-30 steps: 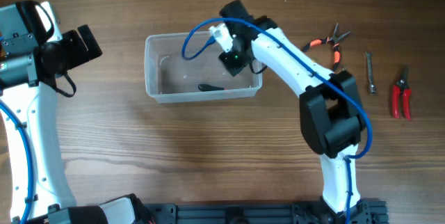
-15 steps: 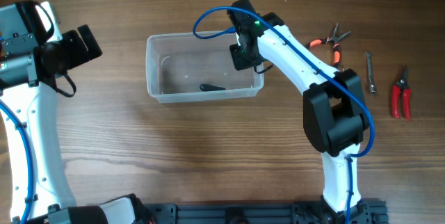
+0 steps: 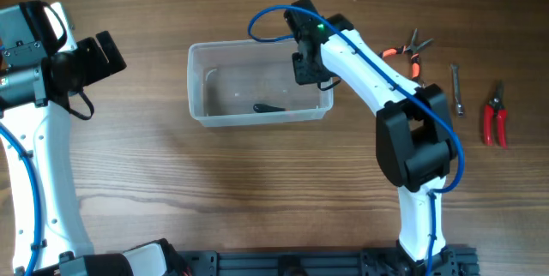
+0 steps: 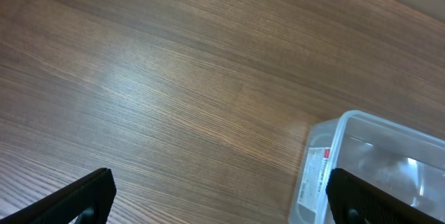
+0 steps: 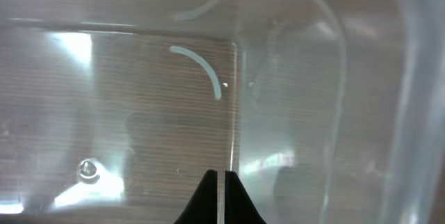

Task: Pack container
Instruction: 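Move the right gripper back over the orange-black pliers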

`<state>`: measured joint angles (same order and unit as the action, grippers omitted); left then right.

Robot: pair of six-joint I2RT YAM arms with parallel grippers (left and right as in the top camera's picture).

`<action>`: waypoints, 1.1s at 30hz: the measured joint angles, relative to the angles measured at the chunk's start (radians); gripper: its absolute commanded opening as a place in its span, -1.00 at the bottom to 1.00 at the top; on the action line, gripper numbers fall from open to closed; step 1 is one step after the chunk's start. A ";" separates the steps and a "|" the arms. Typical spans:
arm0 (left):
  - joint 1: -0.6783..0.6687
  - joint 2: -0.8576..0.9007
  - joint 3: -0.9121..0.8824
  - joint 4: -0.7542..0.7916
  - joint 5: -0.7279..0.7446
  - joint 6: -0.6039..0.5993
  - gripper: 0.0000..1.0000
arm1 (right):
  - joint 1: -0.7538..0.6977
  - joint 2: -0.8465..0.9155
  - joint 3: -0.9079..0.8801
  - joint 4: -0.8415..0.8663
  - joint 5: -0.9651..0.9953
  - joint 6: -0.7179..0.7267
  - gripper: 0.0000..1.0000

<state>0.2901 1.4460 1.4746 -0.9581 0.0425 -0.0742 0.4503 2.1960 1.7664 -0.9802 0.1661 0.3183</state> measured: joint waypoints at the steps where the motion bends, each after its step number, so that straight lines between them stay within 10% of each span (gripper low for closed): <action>1: 0.000 0.000 0.000 0.000 0.000 0.000 1.00 | -0.008 0.000 0.000 -0.003 0.000 0.004 -0.91; 24: 0.000 0.000 0.000 0.000 0.000 0.000 0.99 | -0.045 -0.010 0.002 -0.034 -0.074 -0.127 -0.74; 27: 0.000 0.000 0.000 0.000 0.000 0.000 0.99 | -0.025 -0.086 0.013 -0.032 -0.156 -0.161 0.31; 33: 0.000 0.000 0.000 0.000 0.000 0.000 1.00 | -0.117 -0.434 0.050 0.045 -0.171 -0.043 0.19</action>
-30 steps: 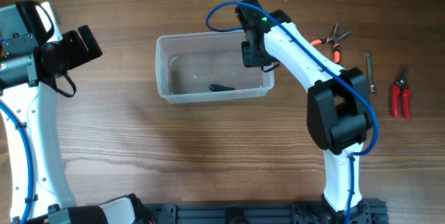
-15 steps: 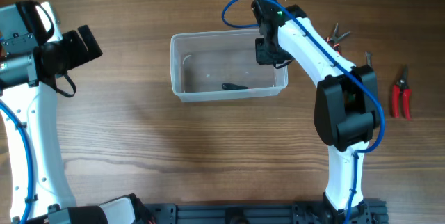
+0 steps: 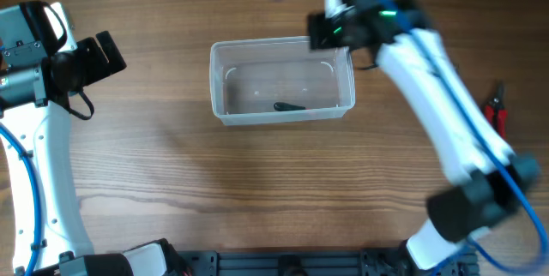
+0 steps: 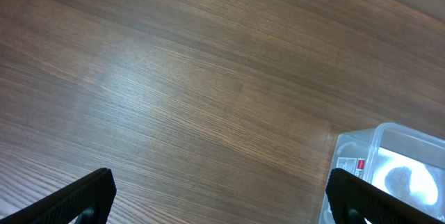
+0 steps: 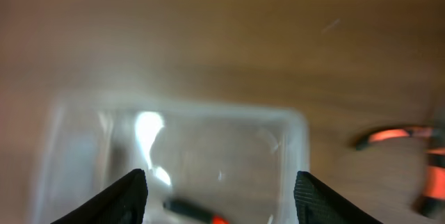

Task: Pack container
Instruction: 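Move the right gripper back over the orange-black pliers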

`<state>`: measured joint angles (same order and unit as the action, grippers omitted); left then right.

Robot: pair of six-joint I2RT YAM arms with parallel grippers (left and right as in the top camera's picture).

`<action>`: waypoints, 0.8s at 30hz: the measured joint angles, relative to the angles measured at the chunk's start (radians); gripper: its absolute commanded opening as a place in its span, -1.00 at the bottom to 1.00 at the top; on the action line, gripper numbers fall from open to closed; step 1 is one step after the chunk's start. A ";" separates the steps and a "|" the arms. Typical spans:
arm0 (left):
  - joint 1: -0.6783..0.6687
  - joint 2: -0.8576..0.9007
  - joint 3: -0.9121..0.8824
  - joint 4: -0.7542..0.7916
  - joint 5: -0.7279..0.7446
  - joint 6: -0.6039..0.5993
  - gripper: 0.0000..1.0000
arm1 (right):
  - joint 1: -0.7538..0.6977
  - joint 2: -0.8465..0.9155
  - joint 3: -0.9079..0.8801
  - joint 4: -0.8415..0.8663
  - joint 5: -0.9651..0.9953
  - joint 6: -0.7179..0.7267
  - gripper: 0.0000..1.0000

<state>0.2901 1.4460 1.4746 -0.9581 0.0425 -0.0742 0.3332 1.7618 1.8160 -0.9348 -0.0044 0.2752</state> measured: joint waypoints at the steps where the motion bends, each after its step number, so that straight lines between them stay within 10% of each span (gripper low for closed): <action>1: 0.000 0.000 0.000 0.000 0.000 0.000 1.00 | -0.037 -0.039 0.008 0.001 0.011 0.056 0.15; 6: 0.000 0.000 0.000 0.000 0.000 0.000 1.00 | -0.296 -0.080 0.021 -0.077 0.047 0.256 0.46; 24: 0.000 0.000 0.000 0.000 0.000 0.000 1.00 | -0.488 0.391 0.018 -0.140 0.050 -0.215 0.65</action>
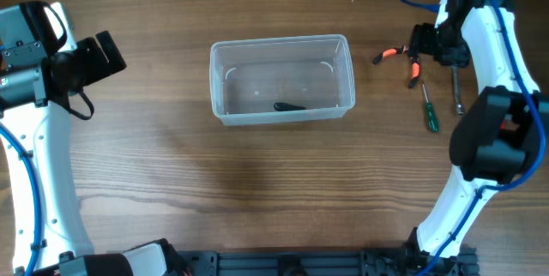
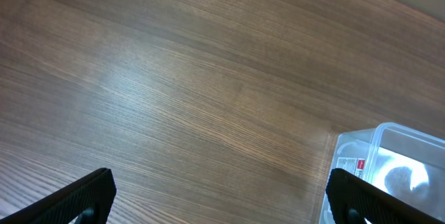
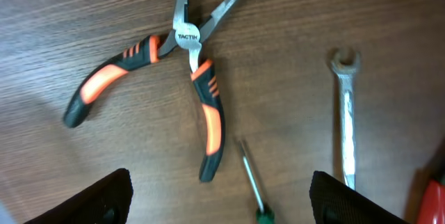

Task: Pack container
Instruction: 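Move the right gripper back over the orange-black pliers, then grasp the orange-black needle-nose pliers with the right gripper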

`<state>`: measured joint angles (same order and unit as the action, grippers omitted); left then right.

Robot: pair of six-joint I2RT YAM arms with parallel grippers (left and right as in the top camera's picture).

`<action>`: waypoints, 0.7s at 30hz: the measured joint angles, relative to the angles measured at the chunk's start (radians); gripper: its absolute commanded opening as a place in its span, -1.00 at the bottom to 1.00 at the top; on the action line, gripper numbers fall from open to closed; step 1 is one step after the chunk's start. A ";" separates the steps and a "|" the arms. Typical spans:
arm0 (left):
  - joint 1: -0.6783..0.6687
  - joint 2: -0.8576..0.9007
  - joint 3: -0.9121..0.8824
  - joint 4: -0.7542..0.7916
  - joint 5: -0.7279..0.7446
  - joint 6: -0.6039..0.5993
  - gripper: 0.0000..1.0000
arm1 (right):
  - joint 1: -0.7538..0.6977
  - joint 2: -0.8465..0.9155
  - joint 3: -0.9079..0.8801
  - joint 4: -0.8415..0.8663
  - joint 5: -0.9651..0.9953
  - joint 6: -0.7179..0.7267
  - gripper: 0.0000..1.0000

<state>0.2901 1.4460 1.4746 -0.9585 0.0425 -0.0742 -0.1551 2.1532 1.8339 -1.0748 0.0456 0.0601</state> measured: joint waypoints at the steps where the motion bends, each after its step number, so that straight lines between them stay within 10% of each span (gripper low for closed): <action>1: 0.000 0.000 0.000 0.000 0.000 0.000 0.99 | 0.000 0.013 0.000 0.006 0.000 -0.018 0.64; 12: 0.000 0.000 0.000 0.000 0.000 0.000 0.99 | 0.000 0.131 0.000 0.084 -0.012 -0.128 0.61; 21: 0.000 0.000 0.000 0.000 0.000 0.000 0.99 | 0.000 0.172 0.000 0.097 -0.024 -0.140 0.14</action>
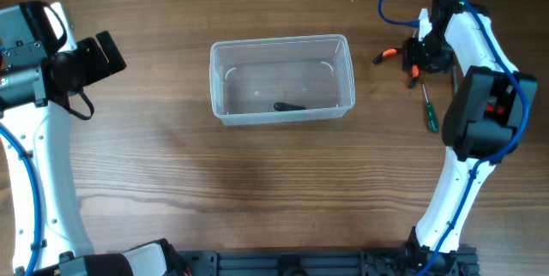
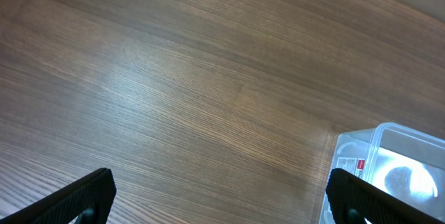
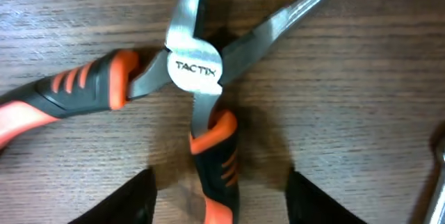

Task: Pack container
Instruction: 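Grasp the orange-black needle-nose pliers with the right gripper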

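The clear plastic container (image 1: 281,80) stands on the wooden table with one small dark item (image 1: 289,107) inside. At the right, the orange-and-black pliers (image 3: 198,106) lie open on the wood. My right gripper (image 3: 219,200) is low over them, open, with one pliers handle between its fingers and not clamped. In the overhead view the right gripper (image 1: 418,56) covers most of the pliers. A green screwdriver (image 1: 428,109) lies just below. My left gripper (image 2: 219,200) hangs open over bare wood at the far left, with the container corner (image 2: 379,175) at its right.
A steel wrench shows only as a sliver at the right edge of the right wrist view (image 3: 439,175). The right arm (image 1: 480,96) runs down the table's right side and hides the tools beyond it. The left arm (image 1: 43,113) stands at the left edge.
My right gripper has dropped close onto the pliers, and one handle now lies between its open fingers. The container, screwdriver and left arm have not moved.
My right gripper was shut inside the container's right end. Then it was open above the container, which had shifted to the right. Later it hung open above the pliers, screwdriver and wrench at the right. Now it straddles a pliers handle.
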`<state>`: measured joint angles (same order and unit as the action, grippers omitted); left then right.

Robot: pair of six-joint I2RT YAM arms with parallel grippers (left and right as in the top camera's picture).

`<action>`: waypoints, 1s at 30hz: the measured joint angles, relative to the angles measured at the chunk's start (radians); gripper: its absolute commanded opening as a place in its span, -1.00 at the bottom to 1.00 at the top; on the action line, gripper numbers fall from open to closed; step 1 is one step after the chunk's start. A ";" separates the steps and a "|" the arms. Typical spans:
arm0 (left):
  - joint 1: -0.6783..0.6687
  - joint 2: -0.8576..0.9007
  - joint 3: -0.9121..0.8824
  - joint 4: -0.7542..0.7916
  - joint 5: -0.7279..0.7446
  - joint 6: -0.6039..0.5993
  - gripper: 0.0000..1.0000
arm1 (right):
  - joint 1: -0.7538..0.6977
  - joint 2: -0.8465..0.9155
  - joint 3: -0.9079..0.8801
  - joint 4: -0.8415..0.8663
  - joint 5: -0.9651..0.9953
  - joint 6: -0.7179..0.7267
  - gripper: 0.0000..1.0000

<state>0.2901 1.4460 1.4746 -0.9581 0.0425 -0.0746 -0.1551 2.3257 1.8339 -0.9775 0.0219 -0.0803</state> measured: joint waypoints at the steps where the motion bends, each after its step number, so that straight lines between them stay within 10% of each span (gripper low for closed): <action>1: 0.000 0.000 0.000 0.000 0.000 0.000 1.00 | 0.000 0.001 0.000 -0.001 -0.006 0.000 0.05; 11: 0.000 0.000 0.000 0.000 0.000 0.000 1.00 | 0.000 0.003 0.000 -0.011 -0.020 0.014 -0.91; 22: 0.000 0.000 0.000 -0.003 0.000 0.000 1.00 | 0.029 -0.035 -0.004 -0.042 -0.042 0.074 -0.91; 30: 0.000 0.000 0.000 -0.003 0.000 0.000 1.00 | 0.107 -0.484 -0.010 0.032 -0.049 0.068 -0.91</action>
<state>0.2901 1.4460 1.4746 -0.9615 0.0425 -0.0742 -0.0479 1.8420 1.8240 -0.9455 -0.0269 -0.0128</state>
